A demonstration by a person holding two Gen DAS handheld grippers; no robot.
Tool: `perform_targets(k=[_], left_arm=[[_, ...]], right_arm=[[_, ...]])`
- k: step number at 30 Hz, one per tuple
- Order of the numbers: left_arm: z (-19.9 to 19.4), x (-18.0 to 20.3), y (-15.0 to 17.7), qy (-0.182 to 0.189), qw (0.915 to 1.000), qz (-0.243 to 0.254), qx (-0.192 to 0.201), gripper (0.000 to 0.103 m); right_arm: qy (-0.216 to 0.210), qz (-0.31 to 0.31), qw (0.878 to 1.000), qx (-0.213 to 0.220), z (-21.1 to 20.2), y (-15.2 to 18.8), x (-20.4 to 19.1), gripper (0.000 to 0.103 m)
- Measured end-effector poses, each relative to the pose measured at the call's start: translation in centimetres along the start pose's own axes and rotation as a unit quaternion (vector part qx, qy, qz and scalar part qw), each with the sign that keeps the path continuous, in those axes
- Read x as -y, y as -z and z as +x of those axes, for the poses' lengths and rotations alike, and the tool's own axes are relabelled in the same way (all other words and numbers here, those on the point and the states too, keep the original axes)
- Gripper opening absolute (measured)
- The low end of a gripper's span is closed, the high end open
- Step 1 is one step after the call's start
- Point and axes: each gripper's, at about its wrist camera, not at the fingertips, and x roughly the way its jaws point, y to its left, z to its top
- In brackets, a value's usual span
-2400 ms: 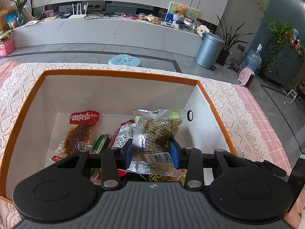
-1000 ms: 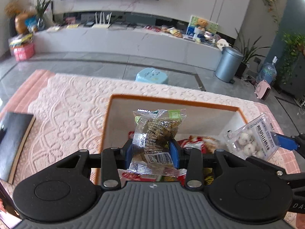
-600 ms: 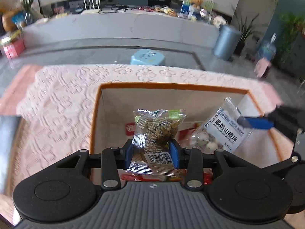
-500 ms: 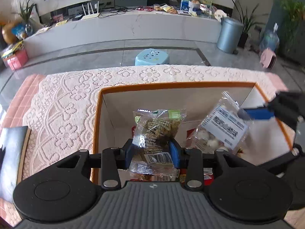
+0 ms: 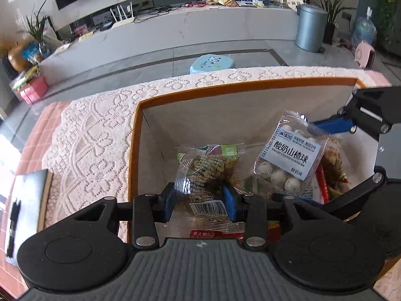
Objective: Organize snacks
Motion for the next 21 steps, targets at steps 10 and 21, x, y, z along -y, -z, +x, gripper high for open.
perform_targets(k=[10,21], left_arm=[[-0.4,0.5,0.3,-0.007,0.9993,0.022,0.029,0.055],[-2.7,0.7,1.2,0.009,0.9961,0.012,0.087,0.074]], right_arm=[[0.004,-0.012,1.0,0.005,-0.8,0.1,-0.6,0.086],[0.062,-0.019,0.998,0.0,-3.9,0.7,-0.8,0.097]])
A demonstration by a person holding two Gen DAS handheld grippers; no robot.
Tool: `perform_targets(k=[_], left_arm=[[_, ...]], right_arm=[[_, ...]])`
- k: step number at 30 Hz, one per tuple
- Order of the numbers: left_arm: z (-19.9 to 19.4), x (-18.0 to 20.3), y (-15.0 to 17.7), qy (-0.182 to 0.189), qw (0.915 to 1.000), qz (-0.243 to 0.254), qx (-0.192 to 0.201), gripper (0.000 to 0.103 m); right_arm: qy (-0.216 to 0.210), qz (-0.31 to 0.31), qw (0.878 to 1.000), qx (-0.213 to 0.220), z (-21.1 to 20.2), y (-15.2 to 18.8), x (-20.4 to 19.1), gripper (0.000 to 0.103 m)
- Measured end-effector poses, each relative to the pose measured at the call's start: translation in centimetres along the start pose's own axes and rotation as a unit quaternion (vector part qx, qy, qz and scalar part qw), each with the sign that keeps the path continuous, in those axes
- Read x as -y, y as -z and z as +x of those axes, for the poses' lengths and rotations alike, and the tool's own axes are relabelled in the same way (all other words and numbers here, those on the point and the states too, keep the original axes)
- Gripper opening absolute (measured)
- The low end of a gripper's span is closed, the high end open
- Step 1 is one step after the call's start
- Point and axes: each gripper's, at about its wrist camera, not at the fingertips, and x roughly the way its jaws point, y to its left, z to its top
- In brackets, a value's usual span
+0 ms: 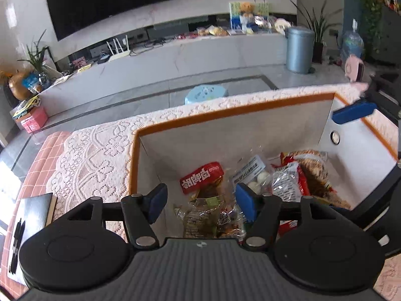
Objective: Organize snacks
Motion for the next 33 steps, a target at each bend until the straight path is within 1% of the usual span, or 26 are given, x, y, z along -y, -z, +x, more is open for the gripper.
perform_targets(k=[5,7,9,13,15,17,19,21,22,25,27,30,33], left_arm=[[-2.5,-0.6,-0.4,0.018,0.9981,-0.053,0.027,0.076],[-4.1,-0.5,-0.6,0.007,0.9961,-0.073,0.048,0.076],[-5.8,0.0,-0.8,-0.006,0.9944,-0.078,0.071,0.078],[-9.5,0.9,-0.7,-0.016,0.9895,-0.087,0.115,0.082],[-11.5,1.9,-0.2,-0.039,0.9865,-0.081,0.137,0.084],[-12.7,2.5,0.3,-0.043,0.9851,-0.075,0.149,0.084],[-13.7,3.0,0.7,-0.034,0.9854,-0.072,0.15,0.084],[-14.6,3.6,1.1,-0.034,0.9851,-0.069,0.154,0.088],[-15.1,4.0,1.3,-0.039,0.9846,-0.064,0.158,0.094],[-16.5,5.1,2.1,-0.059,0.9804,-0.052,0.181,0.096],[-17.0,5.3,2.6,-0.055,0.9797,-0.062,0.183,0.096],[-17.2,5.3,3.0,-0.032,0.9819,-0.078,0.169,0.096],[-17.0,5.7,3.8,-0.031,0.9846,-0.079,0.153,0.096]], right_arm=[[0.011,0.034,0.999,0.007,-3.1,1.2,1.3,0.097],[0.019,0.053,0.998,0.016,-4.9,1.7,1.7,0.097],[0.031,0.072,0.997,0.026,-6.7,2.2,1.8,0.099],[0.057,0.107,0.991,0.059,-11.0,3.8,1.8,0.099],[0.069,0.13,0.986,0.079,-13.2,4.6,1.7,0.099],[0.084,0.155,0.979,0.1,-15.2,5.5,1.5,0.099],[0.104,0.184,0.97,0.121,-17.3,6.5,1.1,0.099],[0.12,0.215,0.959,0.142,-19.2,7.6,0.7,0.1],[0.125,0.229,0.953,0.151,-19.9,8.2,0.5,0.1],[0.137,0.267,0.936,0.186,-22.0,10.0,-0.8,0.1],[0.145,0.284,0.924,0.209,-23.3,11.4,-1.8,0.1],[0.16,0.31,0.913,0.212,-24.2,13.1,-3.2,0.1],[0.17,0.332,0.905,0.207,-24.2,14.8,-3.9,0.1]])
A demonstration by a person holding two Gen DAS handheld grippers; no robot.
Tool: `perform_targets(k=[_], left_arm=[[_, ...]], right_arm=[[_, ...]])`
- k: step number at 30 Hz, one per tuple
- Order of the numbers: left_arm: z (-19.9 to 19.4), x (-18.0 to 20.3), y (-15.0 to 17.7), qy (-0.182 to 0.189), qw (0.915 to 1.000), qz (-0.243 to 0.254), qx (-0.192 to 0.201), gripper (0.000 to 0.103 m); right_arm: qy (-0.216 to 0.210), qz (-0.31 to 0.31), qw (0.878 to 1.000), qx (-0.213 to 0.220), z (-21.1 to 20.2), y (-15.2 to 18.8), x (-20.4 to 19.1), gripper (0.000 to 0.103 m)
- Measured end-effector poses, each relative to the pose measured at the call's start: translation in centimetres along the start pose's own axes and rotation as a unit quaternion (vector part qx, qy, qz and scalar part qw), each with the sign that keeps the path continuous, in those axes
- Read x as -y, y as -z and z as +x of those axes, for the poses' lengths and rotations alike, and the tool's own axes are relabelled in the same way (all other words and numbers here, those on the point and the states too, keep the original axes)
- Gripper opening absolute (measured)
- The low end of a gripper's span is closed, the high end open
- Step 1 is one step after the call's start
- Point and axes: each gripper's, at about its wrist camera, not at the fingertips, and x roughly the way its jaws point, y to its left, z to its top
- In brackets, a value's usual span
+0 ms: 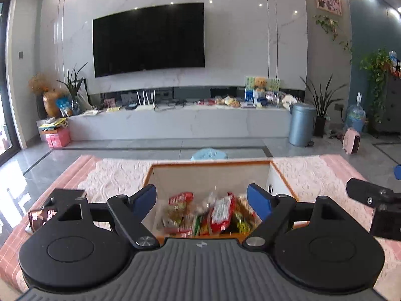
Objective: Organize snacks
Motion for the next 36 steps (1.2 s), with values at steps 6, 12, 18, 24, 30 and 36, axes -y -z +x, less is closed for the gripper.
perform_targets(k=[6,12,18,24,30,36], left_arm=[[0.3,0.7,2.0,0.006,0.999,0.015,-0.043,0.096],[1.1,1.7,4.0,-0.009,0.996,0.025,-0.085,0.096],[1.6,3.1,5.5,-0.021,0.9939,0.044,-0.099,0.096],[2.2,4.6,6.1,-0.016,0.9912,0.061,-0.116,0.096],[2.1,5.1,6.2,-0.015,0.9906,0.066,-0.118,0.096],[1.8,5.0,5.9,-0.011,0.9911,0.065,-0.116,0.096]], right_arm=[[0.011,0.032,0.999,-0.03,0.0,2.8,0.6,0.1],[0.015,0.02,0.998,-0.052,0.5,5.4,0.4,0.1],[-0.002,0.025,0.997,-0.071,1.9,6.9,1.2,0.1],[0.008,0.036,0.996,-0.077,2.5,7.5,2.5,0.1],[0.016,0.063,0.995,-0.071,2.3,7.4,3.9,0.1],[0.013,0.059,0.996,-0.064,1.9,7.2,3.6,0.1]])
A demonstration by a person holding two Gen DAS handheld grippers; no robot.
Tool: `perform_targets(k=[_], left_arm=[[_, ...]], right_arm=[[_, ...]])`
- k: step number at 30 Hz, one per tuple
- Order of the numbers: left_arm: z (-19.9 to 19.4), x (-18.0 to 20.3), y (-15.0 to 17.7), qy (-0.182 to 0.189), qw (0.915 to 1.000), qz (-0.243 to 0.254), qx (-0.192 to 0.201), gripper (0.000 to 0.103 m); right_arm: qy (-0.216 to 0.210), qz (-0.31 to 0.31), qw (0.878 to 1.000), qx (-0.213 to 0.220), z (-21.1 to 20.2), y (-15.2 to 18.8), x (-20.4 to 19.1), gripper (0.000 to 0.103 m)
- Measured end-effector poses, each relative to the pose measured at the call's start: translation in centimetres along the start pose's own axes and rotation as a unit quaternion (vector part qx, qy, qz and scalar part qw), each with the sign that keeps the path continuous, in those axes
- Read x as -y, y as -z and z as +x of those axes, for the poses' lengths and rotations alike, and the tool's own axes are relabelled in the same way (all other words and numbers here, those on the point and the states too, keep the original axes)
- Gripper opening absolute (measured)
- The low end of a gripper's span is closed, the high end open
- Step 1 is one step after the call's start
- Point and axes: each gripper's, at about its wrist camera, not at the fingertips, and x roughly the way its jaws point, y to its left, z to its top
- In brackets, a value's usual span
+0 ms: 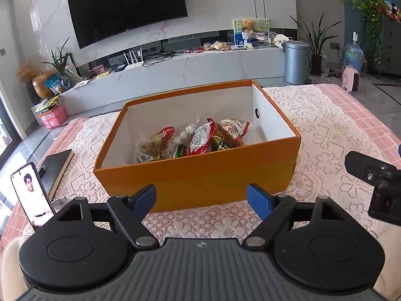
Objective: Organize snacks
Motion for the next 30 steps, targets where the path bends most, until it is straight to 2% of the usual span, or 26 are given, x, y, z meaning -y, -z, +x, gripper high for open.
perform_targets(k=[8,30], left_arm=[[-0.28,0.0,-0.12,0.004,1.0,-0.003,0.001,0.096],[-0.38,-0.22,-0.17,0.01,0.9999,-0.005,0.001,0.096]], right_arm=[[-0.002,-0.026,1.0,0.01,-0.52,0.17,-0.91,0.1],[-0.002,-0.028,1.0,0.008,-0.53,0.37,-0.97,0.1]])
